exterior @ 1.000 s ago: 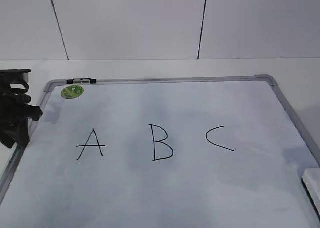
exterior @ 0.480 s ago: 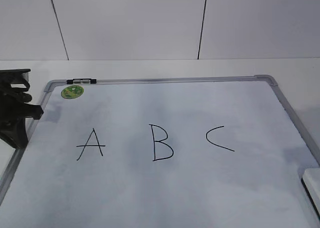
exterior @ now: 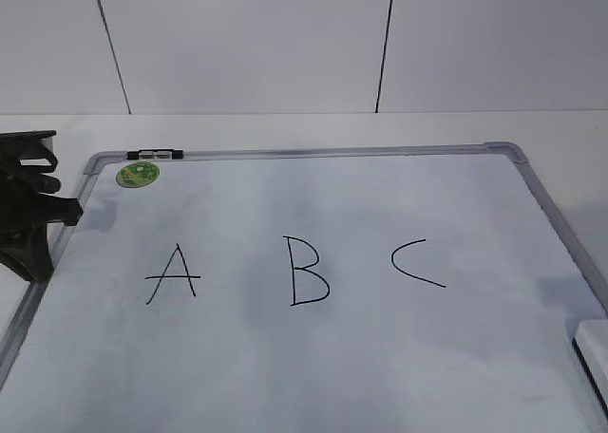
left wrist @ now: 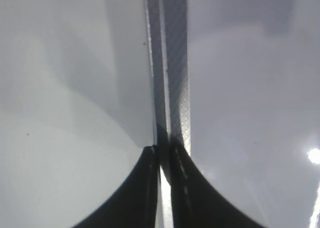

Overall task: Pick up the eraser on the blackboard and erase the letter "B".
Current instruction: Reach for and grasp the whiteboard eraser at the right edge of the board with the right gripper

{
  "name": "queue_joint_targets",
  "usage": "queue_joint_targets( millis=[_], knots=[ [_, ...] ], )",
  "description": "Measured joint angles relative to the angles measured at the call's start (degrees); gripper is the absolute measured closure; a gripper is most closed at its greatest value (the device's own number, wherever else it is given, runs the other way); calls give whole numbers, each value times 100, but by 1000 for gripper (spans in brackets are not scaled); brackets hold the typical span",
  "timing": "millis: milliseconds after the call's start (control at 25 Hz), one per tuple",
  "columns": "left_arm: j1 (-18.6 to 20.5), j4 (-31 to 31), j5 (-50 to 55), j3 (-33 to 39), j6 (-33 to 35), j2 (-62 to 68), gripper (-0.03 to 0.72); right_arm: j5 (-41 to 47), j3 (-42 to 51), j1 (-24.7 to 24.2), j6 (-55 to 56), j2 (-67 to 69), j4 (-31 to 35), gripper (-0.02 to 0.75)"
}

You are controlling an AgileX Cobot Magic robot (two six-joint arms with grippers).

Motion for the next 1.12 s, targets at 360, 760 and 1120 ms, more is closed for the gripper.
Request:
queue_joint_targets(
  millis=[360, 760, 1120],
  knots=[
    [0, -2, 0, 0, -12, 0, 660, -66, 0, 0, 346, 83, -459, 142],
    [0, -2, 0, 0, -12, 0, 660, -644, -5, 62, 188, 1202, -473, 106],
    [0, -12, 0, 0, -12, 0, 660, -956, -13, 236, 46, 1826, -561, 108]
  ],
)
